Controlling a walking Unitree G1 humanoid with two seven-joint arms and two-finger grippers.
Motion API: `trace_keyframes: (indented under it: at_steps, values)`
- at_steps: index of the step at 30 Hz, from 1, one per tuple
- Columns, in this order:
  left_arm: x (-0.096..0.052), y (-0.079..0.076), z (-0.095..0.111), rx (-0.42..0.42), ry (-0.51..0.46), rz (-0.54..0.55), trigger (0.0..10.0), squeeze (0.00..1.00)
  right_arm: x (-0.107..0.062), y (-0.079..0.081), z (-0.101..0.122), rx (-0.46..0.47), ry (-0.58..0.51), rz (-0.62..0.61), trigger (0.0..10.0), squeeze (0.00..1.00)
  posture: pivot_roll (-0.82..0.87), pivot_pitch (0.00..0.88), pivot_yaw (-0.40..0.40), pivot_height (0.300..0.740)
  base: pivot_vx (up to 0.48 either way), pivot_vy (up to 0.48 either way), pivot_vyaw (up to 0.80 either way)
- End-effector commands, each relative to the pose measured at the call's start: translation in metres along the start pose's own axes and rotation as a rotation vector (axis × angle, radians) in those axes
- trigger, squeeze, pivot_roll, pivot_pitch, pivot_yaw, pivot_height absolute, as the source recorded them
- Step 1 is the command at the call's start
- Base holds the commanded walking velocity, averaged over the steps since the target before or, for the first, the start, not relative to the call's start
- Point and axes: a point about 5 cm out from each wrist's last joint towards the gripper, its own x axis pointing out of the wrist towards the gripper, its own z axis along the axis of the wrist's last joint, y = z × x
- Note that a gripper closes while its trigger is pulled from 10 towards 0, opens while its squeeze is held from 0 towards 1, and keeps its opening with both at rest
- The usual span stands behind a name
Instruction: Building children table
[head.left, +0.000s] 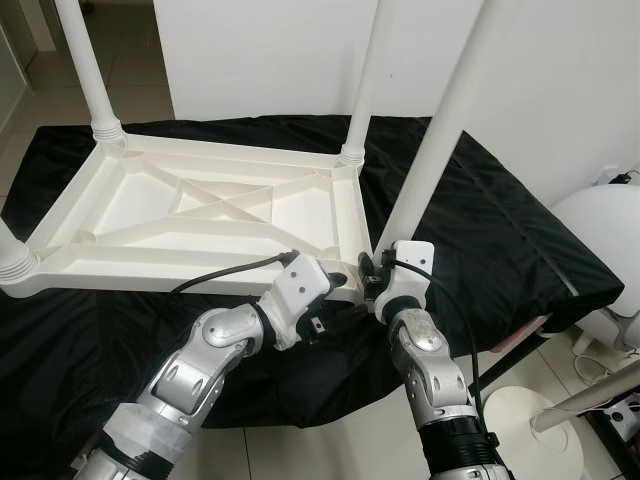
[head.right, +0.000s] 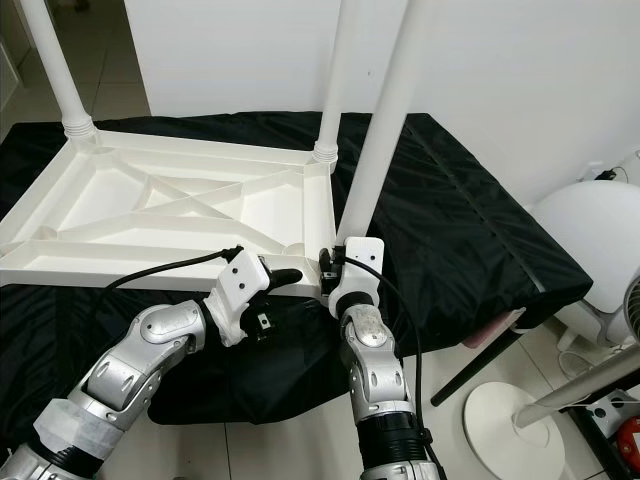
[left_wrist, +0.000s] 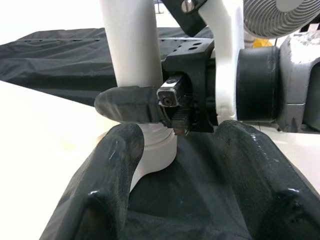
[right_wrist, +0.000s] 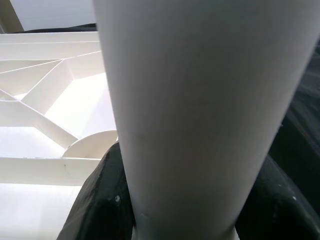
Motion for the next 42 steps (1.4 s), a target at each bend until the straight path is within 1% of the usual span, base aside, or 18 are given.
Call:
trace_keyframes:
  at_steps: [1, 3, 4, 9, 13, 14, 16, 17, 18, 20, 21, 23, 25, 26, 29, 30, 33, 42]
  values:
    - [0.001, -0.001, -0.001, 0.008, 0.007, -0.037, 10.0, 0.0, -0.004, 0.007, -0.004, 0.052, 0.004, -0.005, 10.0, 0.0, -0.01, 0.015, -0.081, 0.74, 0.0, 0.0, 0.0]
    - [0.001, -0.001, -0.001, 0.009, 0.009, -0.037, 10.0, 0.0, -0.004, 0.006, 0.001, 0.046, -0.017, 0.022, 10.0, 0.0, -0.01, 0.02, -0.08, 0.74, 0.0, 0.0, 0.0]
    - [0.0, 0.0, -0.002, 0.012, 0.012, -0.037, 10.0, 0.0, -0.005, 0.005, 0.004, 0.06, -0.027, 0.034, 10.0, 1.0, -0.01, 0.02, -0.08, 0.74, 0.0, 0.0, 0.0]
    - [0.0, -0.001, -0.002, 0.014, 0.017, -0.037, 10.0, 0.0, -0.008, 0.002, 0.009, 0.098, -0.04, 0.074, 10.0, 1.0, -0.01, 0.024, -0.076, 0.74, 0.0, 0.0, 0.0]
    - [-0.001, -0.002, -0.003, 0.016, 0.022, -0.041, 10.0, 0.0, -0.012, -0.003, 0.012, 0.09, -0.046, 0.097, 10.0, 1.0, -0.02, 0.026, -0.076, 0.74, 0.0, 0.0, 0.0]
    - [-0.001, -0.002, -0.003, 0.016, 0.024, -0.042, 10.0, 0.0, -0.013, -0.008, 0.013, 0.073, -0.048, 0.116, 10.0, 0.39, -0.02, 0.026, -0.074, 0.74, 0.0, 0.0, 0.0]
    - [-0.001, -0.002, -0.003, 0.016, 0.024, -0.042, 10.0, 0.0, -0.013, -0.008, 0.013, 0.073, -0.048, 0.116, 10.0, 0.39, -0.02, 0.026, -0.074, 0.74, 0.0, 0.0, 0.0]
    - [-0.001, -0.001, -0.003, 0.017, 0.024, -0.042, 10.0, 0.0, -0.015, -0.013, 0.013, 0.053, -0.049, 0.148, 10.0, 0.0, -0.02, 0.027, -0.073, 0.74, 0.0, 0.0, 0.0]
    - [-0.001, -0.001, -0.003, 0.017, 0.024, -0.042, 10.0, 0.0, -0.015, -0.013, 0.013, 0.053, -0.049, 0.148, 10.0, 0.0, -0.02, 0.027, -0.073, 0.74, 0.0, 0.0, 0.0]
    - [0.0, -0.001, -0.003, 0.017, 0.023, -0.042, 10.0, 0.0, -0.017, -0.026, 0.014, -0.01, -0.047, 0.227, 10.0, 0.0, -0.02, 0.025, -0.071, 0.74, 0.0, 0.0, 0.0]
    - [0.0, -0.001, -0.003, 0.017, 0.023, -0.042, 10.0, 0.0, -0.017, -0.026, 0.014, -0.01, -0.047, 0.227, 10.0, 0.0, -0.02, 0.025, -0.071, 0.74, 0.0, 0.0, 0.0]
    - [0.0, 0.0, -0.003, 0.02, 0.022, -0.045, 10.0, 0.0, -0.016, -0.038, 0.013, -0.118, -0.04, 0.343, 10.0, 0.0, -0.02, 0.022, -0.064, 0.74, 0.0, 0.0, 0.0]
    - [0.0, 0.0, -0.003, 0.02, 0.022, -0.045, 10.0, 0.0, -0.016, -0.038, 0.013, -0.118, -0.04, 0.343, 10.0, 0.0, -0.02, 0.022, -0.064, 0.74, 0.0, 0.0, 0.0]
    - [0.0, 0.0, -0.003, 0.021, 0.022, -0.047, 10.0, 0.0, -0.014, -0.042, 0.013, -0.154, -0.038, 0.381, 10.0, 0.0, -0.02, 0.022, -0.064, 0.74, 0.0, 0.0, 0.0]
    - [0.001, 0.0, -0.002, 0.022, 0.023, -0.048, 10.0, 0.0, -0.009, -0.047, 0.013, -0.208, -0.027, 0.434, 10.0, 0.0, -0.02, 0.019, -0.063, 0.74, 0.0, 0.0, 0.0]
    - [0.001, 0.0, -0.002, 0.022, 0.023, -0.048, 10.0, 0.0, -0.009, -0.047, 0.013, -0.208, -0.027, 0.434, 10.0, 0.0, -0.02, 0.019, -0.063, 0.74, 0.0, 0.0, 0.0]
    - [0.001, 0.001, -0.003, 0.026, 0.024, -0.048, 10.0, 0.0, 0.001, -0.047, 0.014, -0.249, -0.007, 0.511, 10.0, 0.0, -0.02, 0.017, -0.064, 0.74, 0.0, 0.0, 0.0]
    - [0.001, 0.003, -0.001, 0.03, 0.022, -0.04, 10.0, 0.0, 0.019, -0.039, 0.018, -0.297, 0.01, 0.606, 10.0, 0.0, -0.01, 0.012, -0.07, 0.74, 0.0, 0.0, 0.0]
